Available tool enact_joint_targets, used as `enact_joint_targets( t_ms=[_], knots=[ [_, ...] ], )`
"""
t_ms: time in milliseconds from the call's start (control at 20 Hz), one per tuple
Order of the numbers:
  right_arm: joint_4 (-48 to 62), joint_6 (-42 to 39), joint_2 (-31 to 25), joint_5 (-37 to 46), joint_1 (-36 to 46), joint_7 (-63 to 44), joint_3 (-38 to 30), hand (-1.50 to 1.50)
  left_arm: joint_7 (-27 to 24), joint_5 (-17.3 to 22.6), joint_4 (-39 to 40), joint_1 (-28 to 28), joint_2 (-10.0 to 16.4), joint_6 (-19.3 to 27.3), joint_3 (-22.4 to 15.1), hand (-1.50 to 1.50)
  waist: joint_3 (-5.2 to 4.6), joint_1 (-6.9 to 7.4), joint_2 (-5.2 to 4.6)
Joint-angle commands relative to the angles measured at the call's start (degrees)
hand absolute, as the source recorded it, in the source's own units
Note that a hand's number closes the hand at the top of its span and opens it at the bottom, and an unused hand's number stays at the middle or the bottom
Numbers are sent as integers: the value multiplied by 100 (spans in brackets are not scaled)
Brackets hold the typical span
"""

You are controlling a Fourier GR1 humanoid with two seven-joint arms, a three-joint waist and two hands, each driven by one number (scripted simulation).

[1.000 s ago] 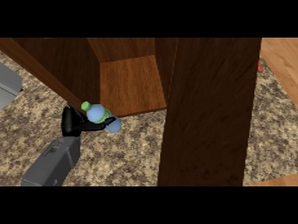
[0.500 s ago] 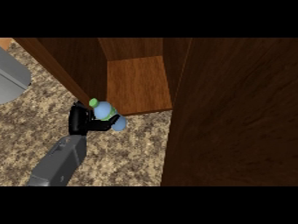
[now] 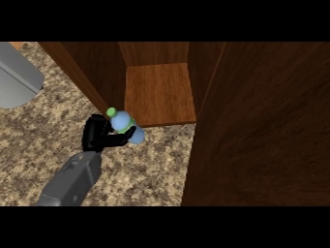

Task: Pick up the bottled water, place it into the cabinet and close the cabinet

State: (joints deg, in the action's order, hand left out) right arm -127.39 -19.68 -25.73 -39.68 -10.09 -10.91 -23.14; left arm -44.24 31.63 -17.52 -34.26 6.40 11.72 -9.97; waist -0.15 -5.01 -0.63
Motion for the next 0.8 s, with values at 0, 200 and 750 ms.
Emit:
enact_joint_targets(
  t_ms=[0,200,750],
  knots=[
    [-134,-23,-33,-89,-88,-144,56,150,-168,156,-809,-785,-608,-668,-134,150,-9,13,98],
    [-516,-115,-83,-192,-249,-242,72,150,-175,208,-834,-558,-611,-1081,-259,150,-7,41,149],
    [-1020,25,-64,-213,-446,-514,309,150,-298,41,-1072,74,-581,-2004,-672,-150,7,414,182]
  ],
)
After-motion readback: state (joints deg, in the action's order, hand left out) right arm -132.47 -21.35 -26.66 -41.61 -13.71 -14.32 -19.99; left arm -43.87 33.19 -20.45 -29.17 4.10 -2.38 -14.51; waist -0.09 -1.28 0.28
